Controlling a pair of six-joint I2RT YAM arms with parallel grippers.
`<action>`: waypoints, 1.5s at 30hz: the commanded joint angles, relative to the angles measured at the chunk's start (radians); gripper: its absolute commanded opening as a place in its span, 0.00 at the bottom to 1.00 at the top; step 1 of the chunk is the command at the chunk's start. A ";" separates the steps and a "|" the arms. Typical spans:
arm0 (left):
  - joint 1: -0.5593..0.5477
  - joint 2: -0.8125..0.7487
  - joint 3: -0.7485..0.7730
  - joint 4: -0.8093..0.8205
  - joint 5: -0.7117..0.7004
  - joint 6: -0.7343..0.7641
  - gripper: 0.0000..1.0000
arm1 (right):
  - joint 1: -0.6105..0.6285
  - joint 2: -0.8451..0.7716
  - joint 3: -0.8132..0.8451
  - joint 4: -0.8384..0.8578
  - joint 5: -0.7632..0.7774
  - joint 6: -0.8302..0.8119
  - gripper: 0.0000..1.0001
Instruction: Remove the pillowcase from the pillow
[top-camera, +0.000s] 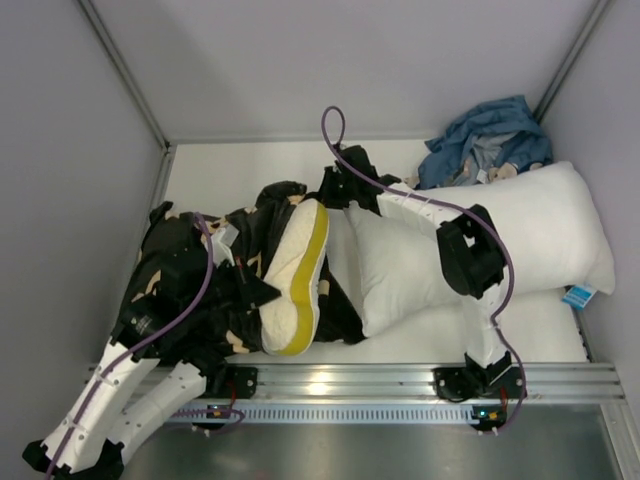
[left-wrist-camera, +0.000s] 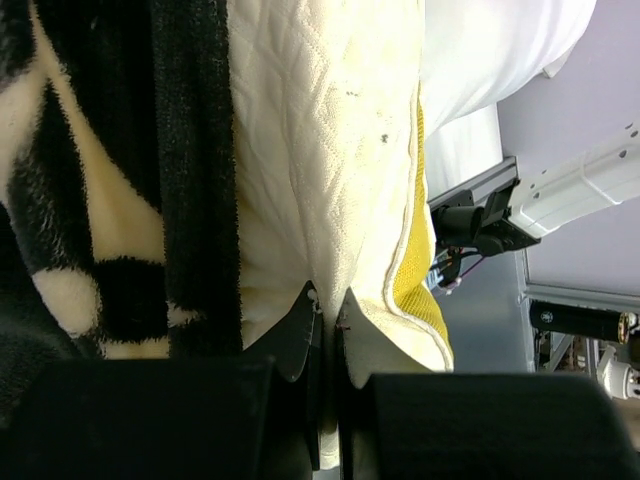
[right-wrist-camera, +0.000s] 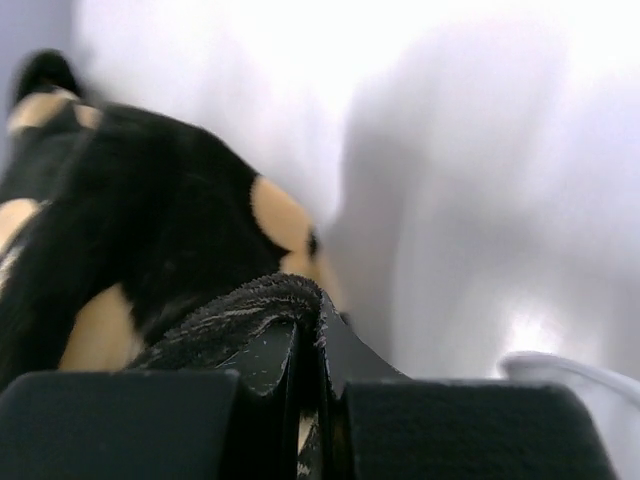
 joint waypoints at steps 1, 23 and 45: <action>-0.015 -0.033 0.032 -0.025 0.138 -0.027 0.00 | -0.069 0.002 0.014 0.027 0.145 -0.025 0.00; -0.014 0.341 0.026 0.226 0.113 0.074 0.00 | -0.078 -0.823 -0.693 0.039 -0.311 -0.099 0.99; -0.014 0.292 0.046 0.164 -0.138 0.078 0.99 | 0.204 -1.135 -1.070 0.021 -0.268 -0.020 1.00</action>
